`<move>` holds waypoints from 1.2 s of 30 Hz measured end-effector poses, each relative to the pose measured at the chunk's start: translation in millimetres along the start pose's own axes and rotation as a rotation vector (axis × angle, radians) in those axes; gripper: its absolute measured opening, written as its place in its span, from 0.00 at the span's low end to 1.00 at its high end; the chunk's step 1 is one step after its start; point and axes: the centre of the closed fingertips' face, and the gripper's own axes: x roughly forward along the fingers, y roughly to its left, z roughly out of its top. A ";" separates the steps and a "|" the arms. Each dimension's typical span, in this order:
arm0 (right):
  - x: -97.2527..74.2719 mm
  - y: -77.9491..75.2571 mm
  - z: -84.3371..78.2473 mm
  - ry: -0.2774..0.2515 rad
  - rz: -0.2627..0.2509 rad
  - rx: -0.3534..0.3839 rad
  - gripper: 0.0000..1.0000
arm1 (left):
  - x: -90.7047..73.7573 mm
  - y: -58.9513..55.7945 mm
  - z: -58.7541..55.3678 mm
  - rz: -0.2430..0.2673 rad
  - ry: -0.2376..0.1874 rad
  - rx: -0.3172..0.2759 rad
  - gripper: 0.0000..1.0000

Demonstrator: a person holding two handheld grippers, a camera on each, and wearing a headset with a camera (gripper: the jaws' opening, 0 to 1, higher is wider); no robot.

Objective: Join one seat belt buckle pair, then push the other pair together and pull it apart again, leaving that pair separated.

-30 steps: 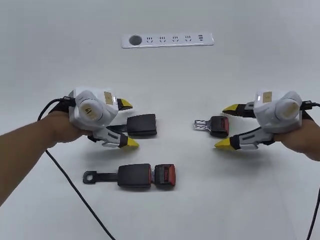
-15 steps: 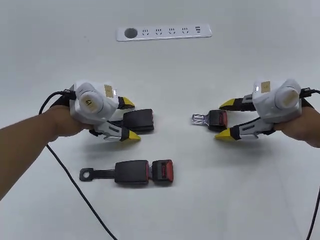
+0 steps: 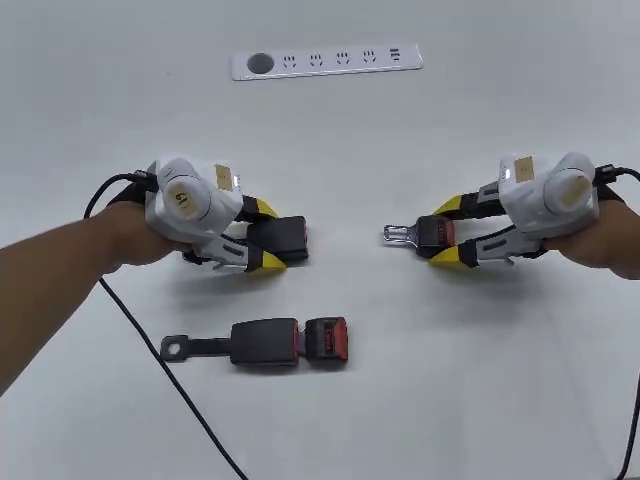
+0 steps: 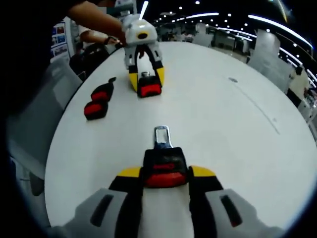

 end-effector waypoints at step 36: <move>2.2 -2.6 3.5 -0.167 0.035 0.025 0.35 | 1.8 -3.6 3.2 -0.029 -0.023 -0.002 0.37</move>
